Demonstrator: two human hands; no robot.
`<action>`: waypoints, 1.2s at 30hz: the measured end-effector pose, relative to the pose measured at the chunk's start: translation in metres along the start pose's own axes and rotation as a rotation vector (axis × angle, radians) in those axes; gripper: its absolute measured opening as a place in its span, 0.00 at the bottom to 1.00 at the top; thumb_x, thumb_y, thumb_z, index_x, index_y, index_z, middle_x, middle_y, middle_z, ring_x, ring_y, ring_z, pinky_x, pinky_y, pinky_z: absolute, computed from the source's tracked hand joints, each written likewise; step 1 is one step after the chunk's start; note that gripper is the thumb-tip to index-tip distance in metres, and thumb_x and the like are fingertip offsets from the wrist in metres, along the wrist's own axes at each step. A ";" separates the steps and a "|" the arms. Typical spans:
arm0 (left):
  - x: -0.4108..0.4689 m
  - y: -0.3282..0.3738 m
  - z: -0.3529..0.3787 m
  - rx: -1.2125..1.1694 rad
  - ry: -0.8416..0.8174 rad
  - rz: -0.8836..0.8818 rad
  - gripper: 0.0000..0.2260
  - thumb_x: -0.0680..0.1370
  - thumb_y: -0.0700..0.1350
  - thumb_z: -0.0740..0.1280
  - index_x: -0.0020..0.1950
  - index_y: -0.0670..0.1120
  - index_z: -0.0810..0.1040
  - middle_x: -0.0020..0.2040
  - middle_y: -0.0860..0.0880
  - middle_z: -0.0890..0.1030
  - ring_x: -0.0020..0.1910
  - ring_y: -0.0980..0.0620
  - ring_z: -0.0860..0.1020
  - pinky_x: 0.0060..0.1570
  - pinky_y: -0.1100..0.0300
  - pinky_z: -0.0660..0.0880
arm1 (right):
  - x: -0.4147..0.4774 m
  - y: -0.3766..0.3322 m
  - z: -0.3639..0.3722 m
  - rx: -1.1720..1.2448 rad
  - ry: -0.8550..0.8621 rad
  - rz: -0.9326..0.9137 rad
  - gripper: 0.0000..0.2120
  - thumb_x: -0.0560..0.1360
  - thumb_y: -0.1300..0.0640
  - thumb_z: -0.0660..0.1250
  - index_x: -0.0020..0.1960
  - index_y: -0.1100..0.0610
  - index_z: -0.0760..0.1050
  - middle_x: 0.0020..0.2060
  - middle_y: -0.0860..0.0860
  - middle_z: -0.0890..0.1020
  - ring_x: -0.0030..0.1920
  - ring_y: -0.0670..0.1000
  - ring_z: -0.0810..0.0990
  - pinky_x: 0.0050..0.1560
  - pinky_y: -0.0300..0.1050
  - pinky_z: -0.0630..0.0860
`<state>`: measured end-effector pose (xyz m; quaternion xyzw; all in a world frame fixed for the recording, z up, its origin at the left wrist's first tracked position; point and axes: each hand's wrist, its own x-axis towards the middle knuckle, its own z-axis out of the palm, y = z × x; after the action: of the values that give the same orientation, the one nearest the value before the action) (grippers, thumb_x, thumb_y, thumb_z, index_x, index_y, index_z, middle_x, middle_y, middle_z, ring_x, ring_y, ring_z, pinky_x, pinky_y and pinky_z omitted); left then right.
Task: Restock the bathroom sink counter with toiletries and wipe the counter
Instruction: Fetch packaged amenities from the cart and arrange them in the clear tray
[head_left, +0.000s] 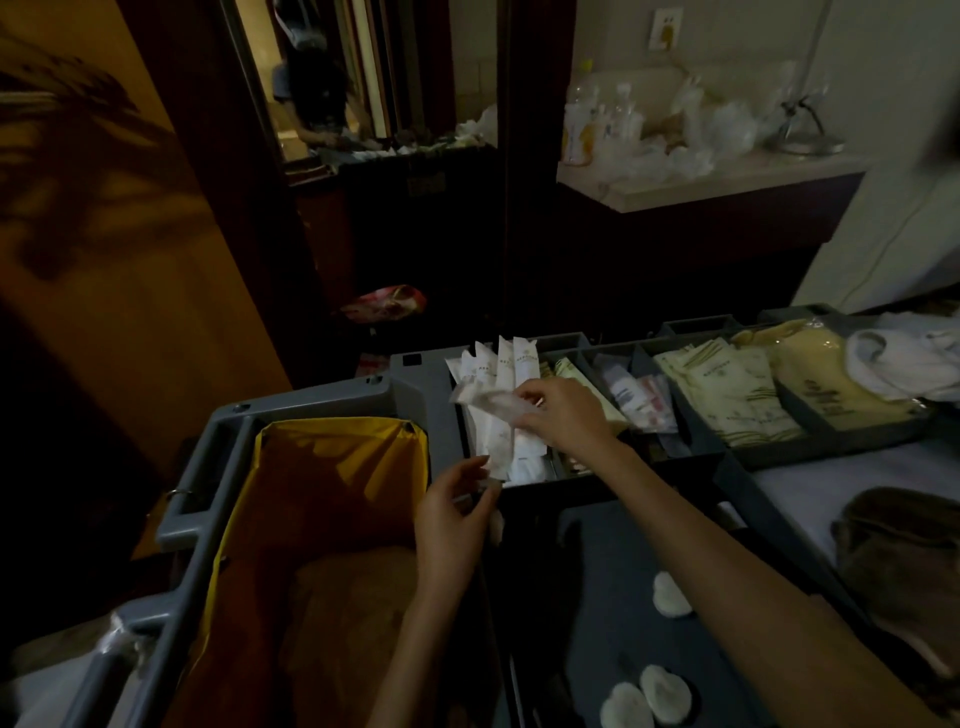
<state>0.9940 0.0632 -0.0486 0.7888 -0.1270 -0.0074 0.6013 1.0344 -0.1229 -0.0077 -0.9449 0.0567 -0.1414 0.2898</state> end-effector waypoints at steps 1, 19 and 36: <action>0.000 0.000 0.001 -0.033 0.001 -0.009 0.14 0.75 0.43 0.71 0.59 0.52 0.78 0.53 0.56 0.81 0.52 0.60 0.79 0.50 0.65 0.78 | -0.001 -0.003 -0.002 0.053 0.022 0.011 0.10 0.69 0.51 0.75 0.49 0.52 0.83 0.39 0.43 0.81 0.37 0.40 0.76 0.35 0.37 0.68; 0.014 0.025 -0.022 -0.426 -0.090 -0.108 0.05 0.76 0.42 0.69 0.49 0.47 0.83 0.43 0.52 0.86 0.45 0.56 0.83 0.42 0.66 0.77 | -0.018 -0.070 0.000 0.840 -0.114 0.226 0.12 0.66 0.59 0.77 0.48 0.61 0.82 0.39 0.53 0.85 0.40 0.47 0.84 0.37 0.38 0.79; 0.013 0.017 -0.046 -0.412 -0.044 -0.321 0.04 0.71 0.43 0.73 0.41 0.42 0.84 0.34 0.49 0.83 0.35 0.55 0.81 0.36 0.62 0.77 | -0.007 -0.058 0.011 0.836 -0.120 0.221 0.12 0.70 0.59 0.75 0.52 0.59 0.82 0.43 0.52 0.85 0.41 0.43 0.83 0.41 0.31 0.77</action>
<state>1.0106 0.0997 -0.0180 0.6594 -0.0091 -0.1455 0.7376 1.0323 -0.0683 0.0146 -0.7412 0.0782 -0.0650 0.6636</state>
